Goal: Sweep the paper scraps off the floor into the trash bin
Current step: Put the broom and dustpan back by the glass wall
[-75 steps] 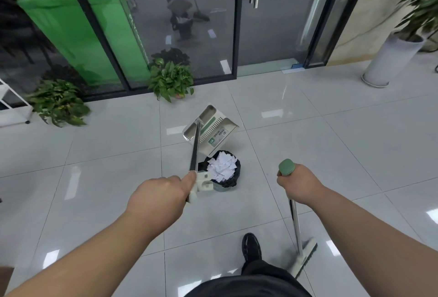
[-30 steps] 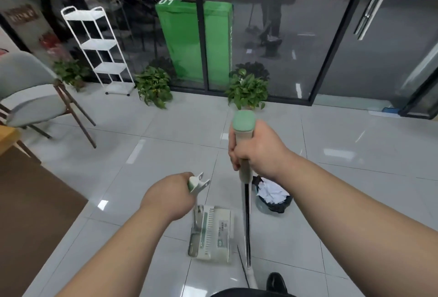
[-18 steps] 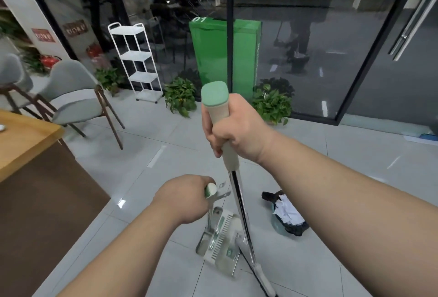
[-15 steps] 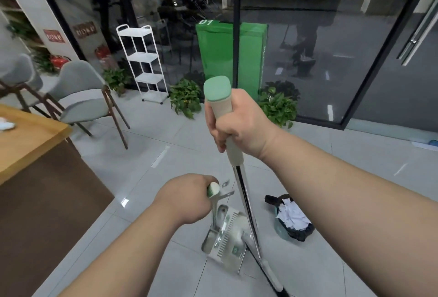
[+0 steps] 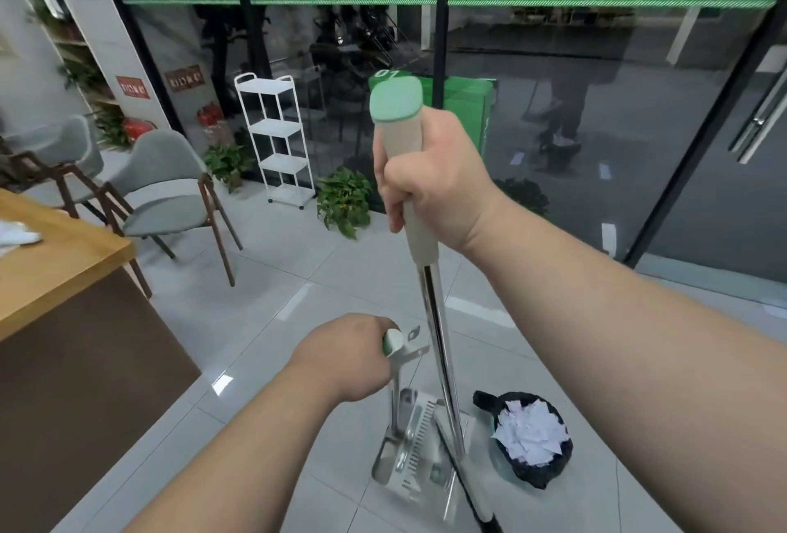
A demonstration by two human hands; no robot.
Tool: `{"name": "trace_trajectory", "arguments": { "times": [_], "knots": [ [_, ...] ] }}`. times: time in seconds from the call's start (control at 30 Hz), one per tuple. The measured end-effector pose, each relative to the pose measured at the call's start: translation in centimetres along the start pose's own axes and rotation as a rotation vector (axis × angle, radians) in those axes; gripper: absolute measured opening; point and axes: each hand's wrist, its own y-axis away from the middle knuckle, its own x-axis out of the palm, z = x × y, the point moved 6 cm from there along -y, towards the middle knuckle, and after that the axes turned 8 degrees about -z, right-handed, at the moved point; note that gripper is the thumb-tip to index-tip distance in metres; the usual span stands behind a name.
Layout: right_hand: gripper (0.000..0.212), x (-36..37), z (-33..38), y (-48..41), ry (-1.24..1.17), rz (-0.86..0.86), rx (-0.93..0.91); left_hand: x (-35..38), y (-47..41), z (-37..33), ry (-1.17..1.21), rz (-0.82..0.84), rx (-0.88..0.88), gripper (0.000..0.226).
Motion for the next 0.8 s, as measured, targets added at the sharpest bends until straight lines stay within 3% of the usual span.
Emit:
{"name": "trace_trajectory", "arguments": {
  "times": [0.33,0.8],
  "knots": [
    [0.015,-4.1,1.9,-3.2,-0.068,0.019,-0.058,0.9,-3.1,-3.4,-0.002,0.009,-0.078,0.018],
    [0.01,-7.5,-2.3,-4.7,-0.222,-0.057,-0.033,1.9,-7.4,-6.6,0.131,-0.01,-0.201,0.004]
  ]
}}
